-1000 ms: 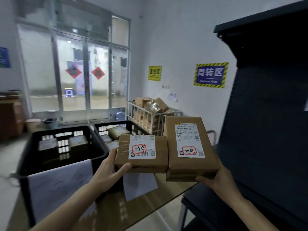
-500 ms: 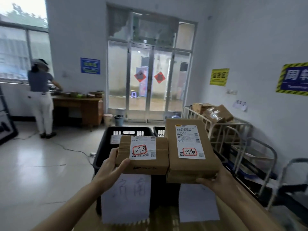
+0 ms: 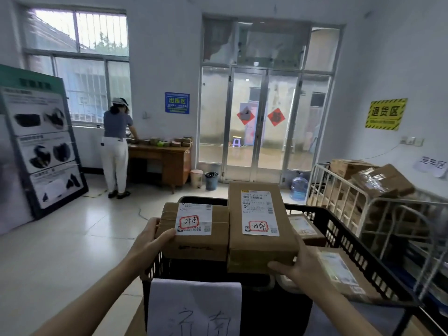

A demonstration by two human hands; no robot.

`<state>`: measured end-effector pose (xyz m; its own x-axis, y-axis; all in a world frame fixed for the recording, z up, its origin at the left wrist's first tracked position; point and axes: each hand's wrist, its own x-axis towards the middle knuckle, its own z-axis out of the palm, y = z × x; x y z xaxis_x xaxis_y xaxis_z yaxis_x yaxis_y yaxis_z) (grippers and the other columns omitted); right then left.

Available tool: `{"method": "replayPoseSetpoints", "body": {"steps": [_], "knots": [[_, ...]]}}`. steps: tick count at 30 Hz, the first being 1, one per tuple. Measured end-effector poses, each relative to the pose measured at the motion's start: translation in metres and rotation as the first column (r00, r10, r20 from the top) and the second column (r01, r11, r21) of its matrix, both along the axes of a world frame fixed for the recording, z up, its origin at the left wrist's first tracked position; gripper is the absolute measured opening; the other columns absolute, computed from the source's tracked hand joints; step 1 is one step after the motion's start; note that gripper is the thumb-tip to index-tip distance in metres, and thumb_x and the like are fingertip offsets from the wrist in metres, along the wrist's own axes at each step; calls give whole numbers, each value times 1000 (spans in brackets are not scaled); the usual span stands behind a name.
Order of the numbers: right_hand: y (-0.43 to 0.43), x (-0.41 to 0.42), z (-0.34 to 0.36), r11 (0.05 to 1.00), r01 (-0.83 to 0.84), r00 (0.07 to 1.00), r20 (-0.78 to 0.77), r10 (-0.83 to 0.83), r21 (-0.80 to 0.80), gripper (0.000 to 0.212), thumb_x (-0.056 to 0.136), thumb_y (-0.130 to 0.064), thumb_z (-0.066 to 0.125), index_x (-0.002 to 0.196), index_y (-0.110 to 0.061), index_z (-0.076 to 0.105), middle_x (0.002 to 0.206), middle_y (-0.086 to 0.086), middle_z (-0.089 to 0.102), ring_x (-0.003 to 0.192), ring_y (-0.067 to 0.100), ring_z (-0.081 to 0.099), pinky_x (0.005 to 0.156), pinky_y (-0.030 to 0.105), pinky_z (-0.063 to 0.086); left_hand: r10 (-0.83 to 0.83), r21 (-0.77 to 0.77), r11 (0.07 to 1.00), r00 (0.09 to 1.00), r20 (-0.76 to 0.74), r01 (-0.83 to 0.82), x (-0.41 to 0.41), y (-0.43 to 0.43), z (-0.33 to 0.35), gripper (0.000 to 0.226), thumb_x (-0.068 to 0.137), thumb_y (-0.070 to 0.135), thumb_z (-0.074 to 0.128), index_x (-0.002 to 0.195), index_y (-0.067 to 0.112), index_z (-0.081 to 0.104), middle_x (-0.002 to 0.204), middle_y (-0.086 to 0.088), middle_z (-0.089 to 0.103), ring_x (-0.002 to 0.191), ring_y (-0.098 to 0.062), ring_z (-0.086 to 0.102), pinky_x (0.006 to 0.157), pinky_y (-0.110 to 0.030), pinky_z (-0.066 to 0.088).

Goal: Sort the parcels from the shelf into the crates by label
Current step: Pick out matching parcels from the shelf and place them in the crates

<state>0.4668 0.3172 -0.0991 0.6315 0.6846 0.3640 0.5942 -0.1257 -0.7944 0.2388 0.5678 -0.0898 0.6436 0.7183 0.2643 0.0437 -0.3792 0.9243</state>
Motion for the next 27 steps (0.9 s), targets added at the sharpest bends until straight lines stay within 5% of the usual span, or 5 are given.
{"method": "replayPoseSetpoints", "body": {"steps": [4,11,15,21,27], "knots": [[27,22,-6,998,-43,995,-93,38,-53,90,56,-37,87,130,-32,36,105,-19,61,103,6,58,86,24,47,-49,-107,993,999,-22,47,11,21,-7,92,45,56,62,128,24,37,115,-5,61,100,-17,62,77,-29,53],[65,48,-12,987,-92,984,-161,71,-129,78,64,-18,84,121,-34,34,108,-18,56,99,-3,52,72,10,44,-163,-176,975,975,-152,135,29,61,-3,121,40,50,66,145,39,9,108,4,56,93,-15,62,65,-17,50],[81,54,-15,974,-85,987,-152,54,-208,73,67,-20,82,118,-34,32,105,-15,55,96,0,51,67,3,42,-253,-81,967,912,-323,240,41,91,0,117,38,52,78,136,41,16,118,10,44,101,-6,52,73,-16,49],[108,66,-35,955,-58,988,-152,14,-290,92,62,-23,86,135,-20,31,113,-10,57,108,11,54,89,23,42,-212,104,944,816,-538,313,62,135,-20,124,37,48,86,138,22,20,124,5,38,113,-12,45,97,-31,47],[126,67,-42,954,-55,993,-115,22,-294,106,65,-21,84,135,-45,8,114,-16,47,110,10,48,93,20,35,-215,195,901,788,-577,389,75,157,-36,115,55,30,85,144,24,12,126,6,27,116,-11,37,97,-16,37]]}}
